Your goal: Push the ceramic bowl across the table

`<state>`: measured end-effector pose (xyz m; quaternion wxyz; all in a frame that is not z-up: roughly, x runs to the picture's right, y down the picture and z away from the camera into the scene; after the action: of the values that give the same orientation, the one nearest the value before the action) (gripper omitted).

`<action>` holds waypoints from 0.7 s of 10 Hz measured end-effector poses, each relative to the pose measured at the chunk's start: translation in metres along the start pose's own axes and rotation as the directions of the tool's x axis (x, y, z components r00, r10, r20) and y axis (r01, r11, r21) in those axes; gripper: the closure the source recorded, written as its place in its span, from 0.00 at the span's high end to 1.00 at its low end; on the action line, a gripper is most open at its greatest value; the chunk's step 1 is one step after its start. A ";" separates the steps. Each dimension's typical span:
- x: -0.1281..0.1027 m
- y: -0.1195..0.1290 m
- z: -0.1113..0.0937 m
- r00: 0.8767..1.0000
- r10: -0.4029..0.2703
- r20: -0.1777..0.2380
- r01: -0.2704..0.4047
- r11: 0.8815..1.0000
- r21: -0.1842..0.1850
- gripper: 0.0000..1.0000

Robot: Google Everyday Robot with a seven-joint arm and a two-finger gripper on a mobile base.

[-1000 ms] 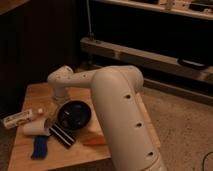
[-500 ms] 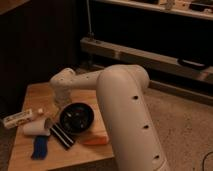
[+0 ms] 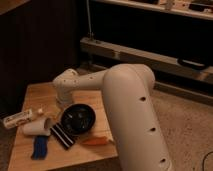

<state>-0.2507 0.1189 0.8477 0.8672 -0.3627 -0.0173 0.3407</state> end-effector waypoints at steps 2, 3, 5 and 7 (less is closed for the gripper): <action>0.004 0.002 -0.001 1.000 0.001 -0.003 -0.001 1.000 -0.001 0.80; 0.006 0.004 -0.001 1.000 0.000 -0.007 0.000 1.000 -0.003 0.80; 0.012 0.007 -0.002 1.000 0.003 -0.018 -0.003 1.000 -0.005 0.80; 0.022 0.011 -0.004 0.999 0.013 -0.031 -0.013 1.000 -0.007 0.80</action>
<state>-0.2393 0.1350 0.8333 0.8638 -0.3711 -0.0028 0.3407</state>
